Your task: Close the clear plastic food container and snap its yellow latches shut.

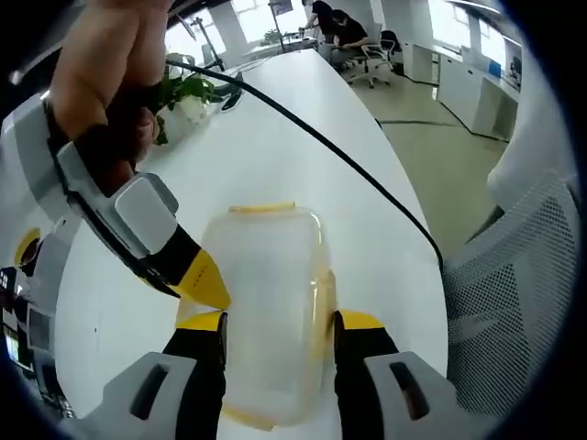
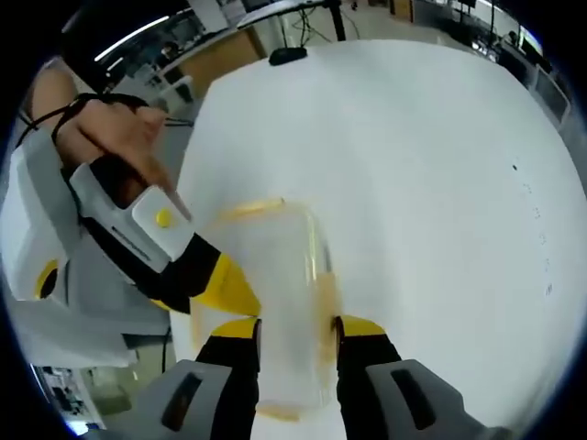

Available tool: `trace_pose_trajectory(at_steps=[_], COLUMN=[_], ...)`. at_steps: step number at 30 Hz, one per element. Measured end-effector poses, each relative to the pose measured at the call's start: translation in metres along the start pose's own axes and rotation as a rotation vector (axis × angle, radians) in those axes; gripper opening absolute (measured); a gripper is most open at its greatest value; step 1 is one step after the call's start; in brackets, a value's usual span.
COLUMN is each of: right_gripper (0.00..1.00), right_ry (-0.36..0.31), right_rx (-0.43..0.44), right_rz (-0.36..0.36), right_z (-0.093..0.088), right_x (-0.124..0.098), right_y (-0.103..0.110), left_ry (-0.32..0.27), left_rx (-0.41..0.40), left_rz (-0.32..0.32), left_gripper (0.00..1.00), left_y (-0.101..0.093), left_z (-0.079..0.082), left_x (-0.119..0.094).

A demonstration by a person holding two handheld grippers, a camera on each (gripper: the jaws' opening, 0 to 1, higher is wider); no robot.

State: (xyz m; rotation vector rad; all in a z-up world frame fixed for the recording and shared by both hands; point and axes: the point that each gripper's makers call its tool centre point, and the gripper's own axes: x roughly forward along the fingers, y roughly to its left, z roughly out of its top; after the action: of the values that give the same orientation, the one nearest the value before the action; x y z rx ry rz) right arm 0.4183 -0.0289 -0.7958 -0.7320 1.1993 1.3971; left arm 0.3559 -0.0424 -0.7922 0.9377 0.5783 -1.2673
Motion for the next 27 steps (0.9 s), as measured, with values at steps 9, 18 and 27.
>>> trace_pose_trajectory(at_steps=[9, 18, 27], right_gripper=[0.29, 0.27, 0.27], right_ry=[0.056, 0.09, 0.1], right_rx=[-0.019, 0.007, -0.016], right_rz=[0.02, 0.042, 0.058], right_z=[-0.0004, -0.0004, -0.0005], right_x=[0.0016, 0.0042, 0.0012], right_y=[-0.0006, -0.0009, 0.0032], left_ry=[0.034, 0.055, 0.042], left_rx=[-0.005, -0.008, -0.025], left_rz=[0.009, 0.032, 0.019], left_gripper=[0.44, 0.4, 0.4], left_y=[0.0005, 0.0035, 0.0012], left_z=[0.0, -0.0009, -0.0014], left_x=[0.001, 0.0004, 0.0013])
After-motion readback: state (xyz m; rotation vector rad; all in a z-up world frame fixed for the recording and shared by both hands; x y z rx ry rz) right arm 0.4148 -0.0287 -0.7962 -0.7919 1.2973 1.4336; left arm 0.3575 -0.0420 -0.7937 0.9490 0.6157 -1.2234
